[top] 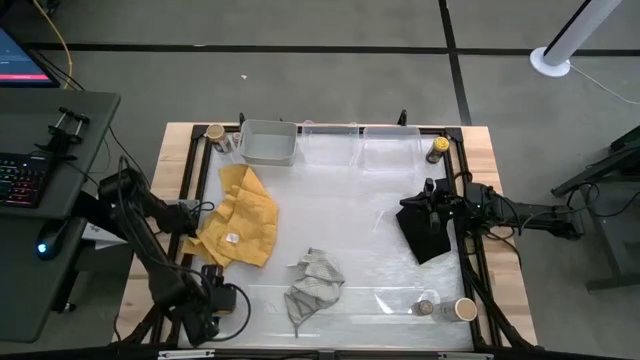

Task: Sort spices by type
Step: Put the bottom yellow seasoning bottle into the gray bin

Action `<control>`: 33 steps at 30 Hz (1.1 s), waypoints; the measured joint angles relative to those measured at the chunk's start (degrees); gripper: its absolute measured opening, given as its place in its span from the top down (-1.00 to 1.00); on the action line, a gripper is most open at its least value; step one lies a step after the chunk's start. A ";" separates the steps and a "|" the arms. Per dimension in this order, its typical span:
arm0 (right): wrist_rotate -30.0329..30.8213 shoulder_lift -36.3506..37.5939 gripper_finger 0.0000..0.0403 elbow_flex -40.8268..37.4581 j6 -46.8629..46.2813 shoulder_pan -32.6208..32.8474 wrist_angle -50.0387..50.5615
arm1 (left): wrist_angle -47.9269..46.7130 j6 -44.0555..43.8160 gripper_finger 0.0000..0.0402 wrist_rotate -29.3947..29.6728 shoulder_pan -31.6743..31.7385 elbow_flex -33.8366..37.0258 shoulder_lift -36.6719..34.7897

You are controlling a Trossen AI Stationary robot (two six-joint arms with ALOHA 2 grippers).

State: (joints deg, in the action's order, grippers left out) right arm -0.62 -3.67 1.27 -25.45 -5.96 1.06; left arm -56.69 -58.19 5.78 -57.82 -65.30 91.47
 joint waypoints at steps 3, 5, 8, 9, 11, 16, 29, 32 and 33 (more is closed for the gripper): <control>0.00 -0.01 1.00 0.01 0.00 0.00 0.00 | 0.02 -0.08 -0.48 0.34 0.01 0.00 0.82; 0.00 0.01 1.00 0.01 -0.02 -0.01 0.00 | 0.06 -0.21 -0.48 0.80 0.02 0.00 1.21; 0.00 -0.01 1.00 0.01 -0.01 -0.01 0.00 | 0.04 -0.20 -0.48 0.85 0.04 0.00 1.82; 0.00 -0.01 1.00 0.01 0.00 0.00 0.00 | 0.04 -0.20 -0.48 0.94 0.04 0.00 1.98; 0.02 -0.01 1.00 0.01 0.00 0.00 0.00 | 0.04 -0.20 -0.44 0.94 0.06 0.00 2.02; 0.00 0.00 1.00 0.01 -0.02 0.00 0.00 | 0.02 -0.19 -0.14 0.92 0.48 0.00 2.00; 0.01 -0.01 1.00 0.00 -0.02 -0.01 0.00 | -1.67 3.60 0.04 7.09 10.06 -1.15 -12.57; 0.00 0.01 1.00 0.01 -0.02 0.00 0.00 | -3.47 10.10 0.04 13.92 18.01 -5.70 -17.73; 0.00 0.01 1.00 0.01 -0.01 0.00 0.00 | -4.38 13.14 0.04 15.93 21.46 -7.64 -18.85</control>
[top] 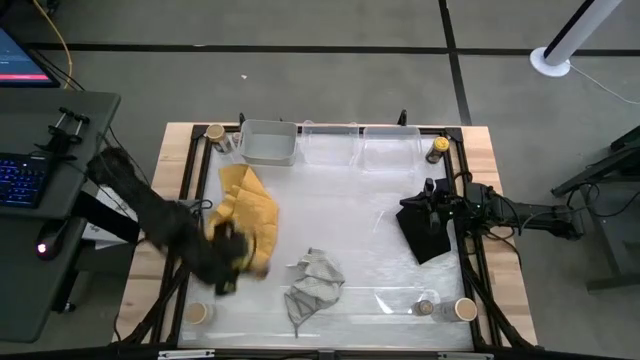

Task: Sort spices by type
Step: Put the bottom yellow seasoning bottle into the gray bin

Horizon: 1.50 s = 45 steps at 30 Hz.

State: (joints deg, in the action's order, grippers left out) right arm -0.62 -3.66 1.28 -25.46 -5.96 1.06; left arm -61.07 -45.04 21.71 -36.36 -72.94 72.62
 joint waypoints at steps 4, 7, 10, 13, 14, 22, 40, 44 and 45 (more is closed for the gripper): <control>0.00 -0.02 1.00 0.00 0.01 0.00 -0.02 | -5.08 12.52 0.04 2.74 16.91 -9.11 -1.01; 0.00 0.00 1.00 0.00 0.01 -0.01 0.00 | -8.17 23.01 0.04 0.89 31.95 -14.24 0.43; 0.00 -0.02 1.00 -0.01 0.00 0.00 0.00 | -8.19 31.67 0.04 -2.86 47.20 -16.17 2.61; 0.02 -0.02 1.00 0.00 -0.01 -0.02 -0.02 | -8.30 39.24 0.04 -8.01 61.07 -15.89 6.29; 0.02 -0.02 1.00 0.00 -0.01 -0.02 -0.02 | -8.25 41.86 0.04 -8.68 64.98 -15.78 7.99; 0.02 -0.02 1.00 0.00 0.01 0.00 -0.01 | 1.30 52.66 -0.02 -12.64 84.55 -15.72 22.38; 0.00 -0.02 1.00 0.00 0.01 -0.02 -0.02 | 3.03 42.00 -0.01 -14.55 89.29 -14.59 34.17; 0.00 -0.02 1.00 0.00 0.01 0.00 -0.02 | 3.24 38.08 -0.01 -14.48 89.07 -11.58 34.12; 0.00 -0.02 1.00 -0.02 -0.01 0.00 -0.02 | 3.70 37.07 -0.01 -14.47 89.07 -10.75 34.12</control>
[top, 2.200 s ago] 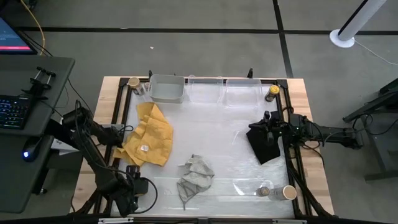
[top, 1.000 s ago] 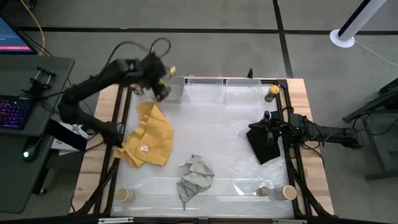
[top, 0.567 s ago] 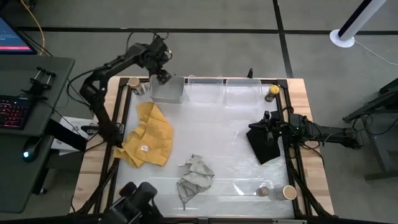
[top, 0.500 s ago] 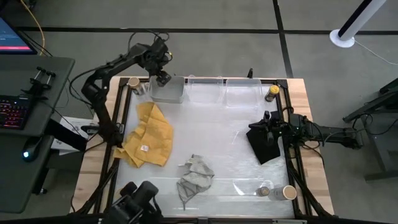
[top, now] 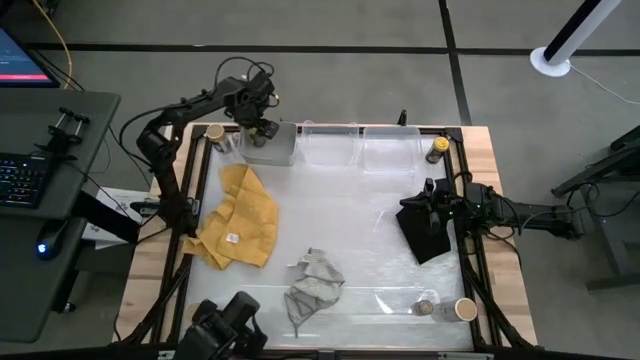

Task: Sort spices by type
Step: Put the bottom yellow seasoning bottle into the gray bin

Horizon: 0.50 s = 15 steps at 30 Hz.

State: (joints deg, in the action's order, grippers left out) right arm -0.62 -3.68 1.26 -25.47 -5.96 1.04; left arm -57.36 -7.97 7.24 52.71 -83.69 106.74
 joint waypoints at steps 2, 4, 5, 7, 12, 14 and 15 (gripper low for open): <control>0.00 0.00 1.00 0.02 0.01 0.00 0.02 | 1.22 -2.30 -0.02 0.14 -0.02 1.38 0.02; 0.00 0.00 1.00 0.01 0.01 -0.01 0.00 | 2.00 -4.64 -0.03 0.71 -0.01 2.22 -0.08; 0.02 0.00 1.00 0.02 0.02 0.00 0.01 | 2.13 -5.79 -0.04 0.91 -0.02 2.46 -0.17; 0.00 0.00 1.00 0.02 0.00 0.00 0.00 | 2.32 -8.29 -0.08 1.29 -0.01 2.63 -0.17; 0.00 0.00 1.00 0.02 0.01 -0.02 0.00 | 3.35 -14.56 -0.16 4.87 0.00 2.72 -0.08; 0.01 0.00 1.00 0.01 0.00 0.00 0.00 | 3.50 -16.50 -0.17 5.76 0.00 2.76 -0.07; 0.01 0.00 1.00 0.00 0.01 0.00 0.02 | 3.74 -17.15 -0.17 5.90 0.00 2.76 -0.07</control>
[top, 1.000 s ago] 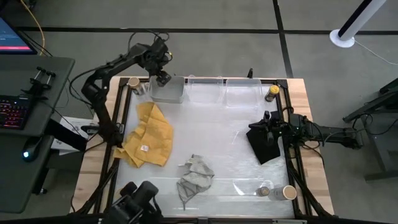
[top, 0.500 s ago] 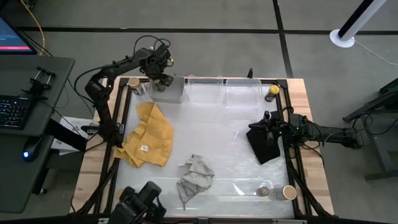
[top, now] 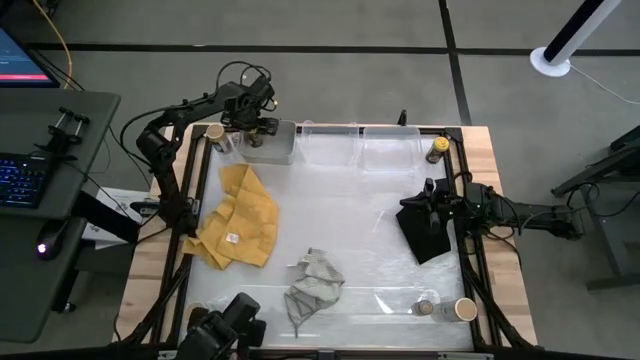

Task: Sort spices by type
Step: Put the bottom yellow seasoning bottle into the gray bin

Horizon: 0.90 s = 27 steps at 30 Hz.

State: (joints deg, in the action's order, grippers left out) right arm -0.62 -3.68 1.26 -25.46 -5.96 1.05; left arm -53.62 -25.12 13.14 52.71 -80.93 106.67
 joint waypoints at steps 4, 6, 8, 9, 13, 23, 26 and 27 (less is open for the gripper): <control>-0.01 0.00 1.00 0.02 0.01 0.00 0.00 | 0.74 -0.28 -0.17 0.07 0.00 0.00 0.04; 0.02 0.00 1.00 0.02 0.00 -0.02 -0.02 | 0.74 -0.28 -0.17 0.07 0.00 0.00 0.04; -0.01 0.00 1.00 0.02 -0.02 0.00 0.00 | 0.90 -0.18 -0.18 0.06 0.00 0.00 0.04; -0.01 0.00 1.00 0.02 -0.01 0.00 -0.02 | 1.09 0.17 -0.18 0.04 0.00 0.00 0.04; 0.00 0.00 1.00 0.01 0.00 0.00 -0.01 | 1.48 1.18 -0.18 -0.02 0.00 0.00 0.09; 0.01 0.00 1.00 0.02 0.00 -0.01 -0.02 | 2.62 0.24 -0.24 -0.54 0.04 0.02 0.09; -0.01 0.00 1.00 0.00 0.00 -0.02 -0.02 | 2.62 0.33 -0.35 -0.58 0.04 0.02 0.09; -0.01 0.00 1.00 0.02 -0.01 -0.01 -0.01 | 2.62 0.69 -0.39 -0.62 0.04 0.02 0.09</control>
State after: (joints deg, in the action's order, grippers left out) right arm -0.62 -3.68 1.28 -25.47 -5.96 1.05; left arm -51.00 -24.44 12.53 52.75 -80.90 106.76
